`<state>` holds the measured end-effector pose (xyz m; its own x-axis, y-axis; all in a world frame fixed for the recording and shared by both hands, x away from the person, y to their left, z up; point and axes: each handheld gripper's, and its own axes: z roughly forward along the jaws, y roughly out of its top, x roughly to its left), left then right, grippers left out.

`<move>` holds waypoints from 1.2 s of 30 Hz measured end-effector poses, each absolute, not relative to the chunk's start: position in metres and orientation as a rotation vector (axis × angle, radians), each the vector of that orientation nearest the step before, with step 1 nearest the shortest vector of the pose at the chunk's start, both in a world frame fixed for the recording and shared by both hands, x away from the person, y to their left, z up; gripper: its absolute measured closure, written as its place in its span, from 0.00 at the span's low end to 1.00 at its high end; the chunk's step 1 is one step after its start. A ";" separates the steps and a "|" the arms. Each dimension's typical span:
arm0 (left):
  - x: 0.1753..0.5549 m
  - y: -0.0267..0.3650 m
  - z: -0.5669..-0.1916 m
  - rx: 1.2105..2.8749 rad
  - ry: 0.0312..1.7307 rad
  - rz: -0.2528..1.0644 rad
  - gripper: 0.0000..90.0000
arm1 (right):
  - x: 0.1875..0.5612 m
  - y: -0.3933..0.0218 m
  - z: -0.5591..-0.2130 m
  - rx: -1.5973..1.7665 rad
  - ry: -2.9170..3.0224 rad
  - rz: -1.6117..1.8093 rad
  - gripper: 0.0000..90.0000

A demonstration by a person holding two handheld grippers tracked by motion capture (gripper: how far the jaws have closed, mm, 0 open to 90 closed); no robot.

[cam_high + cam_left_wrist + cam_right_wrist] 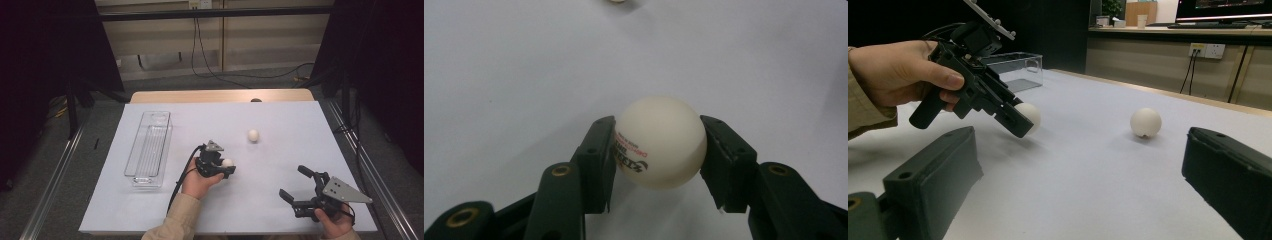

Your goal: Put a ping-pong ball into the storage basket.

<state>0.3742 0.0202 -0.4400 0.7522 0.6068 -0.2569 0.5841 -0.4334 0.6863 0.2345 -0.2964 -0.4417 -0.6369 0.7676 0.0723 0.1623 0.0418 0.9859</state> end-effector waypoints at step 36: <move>0.379 0.039 -0.420 2.127 0.911 0.045 0.57 | 0.234 -0.296 -0.442 0.934 1.841 1.635 0.01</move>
